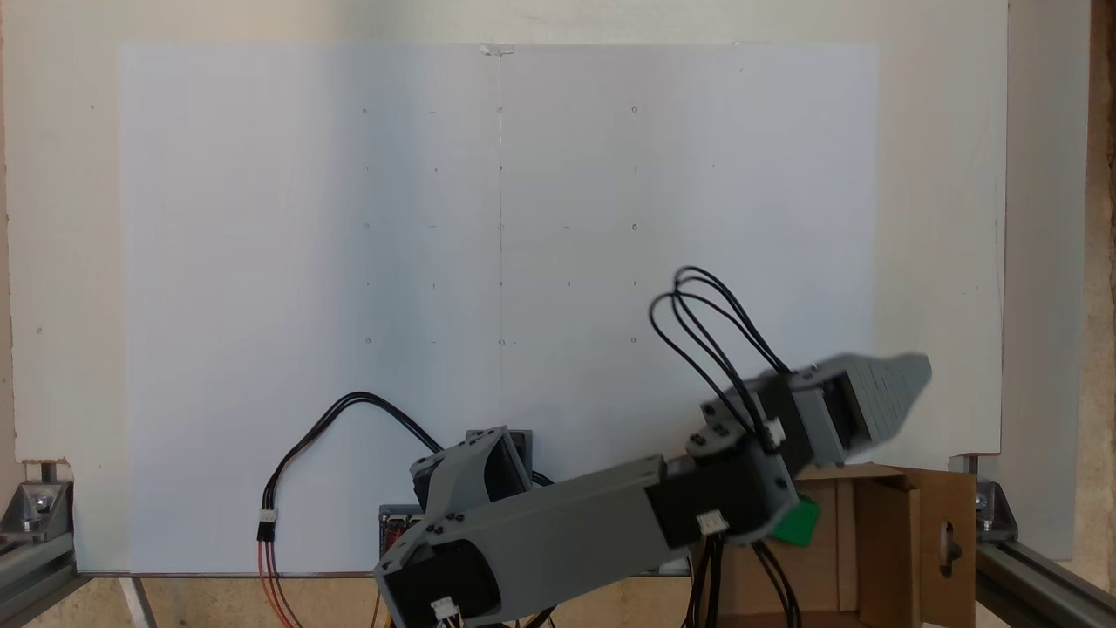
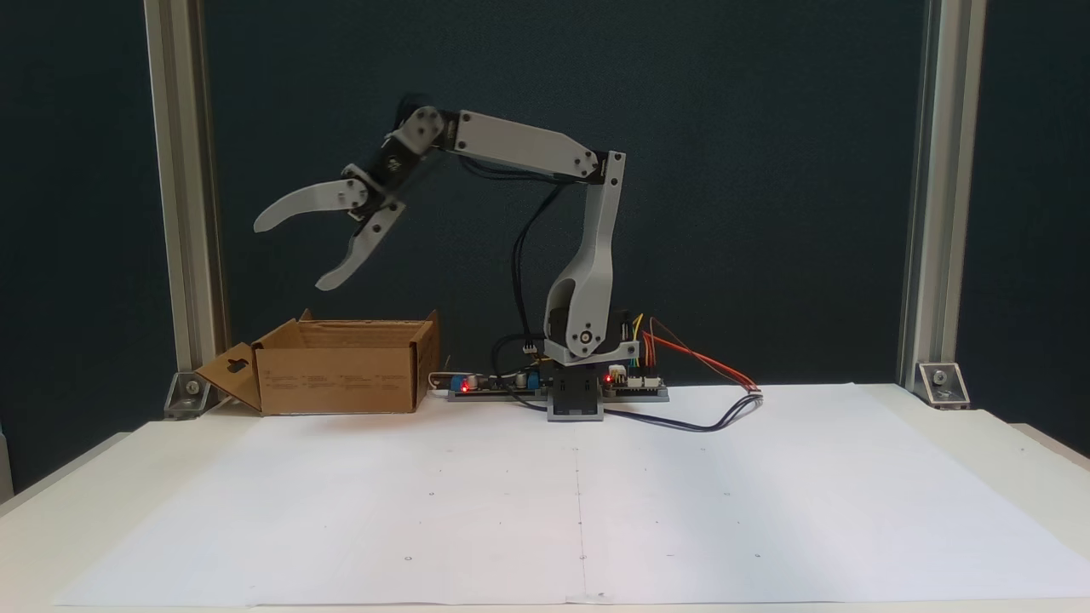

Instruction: Grasp a green dice and put it in the bin.

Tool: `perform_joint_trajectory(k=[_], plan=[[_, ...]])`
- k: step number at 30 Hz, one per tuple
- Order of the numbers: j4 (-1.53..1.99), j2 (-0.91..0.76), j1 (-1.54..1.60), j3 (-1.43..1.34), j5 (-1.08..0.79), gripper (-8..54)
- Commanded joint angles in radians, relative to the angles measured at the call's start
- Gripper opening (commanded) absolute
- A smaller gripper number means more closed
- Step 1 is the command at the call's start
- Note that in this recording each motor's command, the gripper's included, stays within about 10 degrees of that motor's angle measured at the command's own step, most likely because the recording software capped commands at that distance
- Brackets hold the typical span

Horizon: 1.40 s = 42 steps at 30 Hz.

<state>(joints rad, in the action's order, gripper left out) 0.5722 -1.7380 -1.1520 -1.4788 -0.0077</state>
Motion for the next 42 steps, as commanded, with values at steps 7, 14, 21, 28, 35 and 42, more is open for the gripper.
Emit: perform_joint_trajectory(k=[7,14,21,28,35,42], plan=[[-0.014,-0.107,0.511,-0.002,0.046,44.8],[-0.018,-0.258,0.911,-0.183,0.046,44.8],[-0.253,-0.367,1.068,-0.499,0.034,45.0],[-0.57,-0.474,1.071,-0.769,0.032,45.1],[-0.877,-0.52,1.071,-0.96,0.035,45.2],[-1.178,-0.538,1.101,-1.154,0.034,45.4]])
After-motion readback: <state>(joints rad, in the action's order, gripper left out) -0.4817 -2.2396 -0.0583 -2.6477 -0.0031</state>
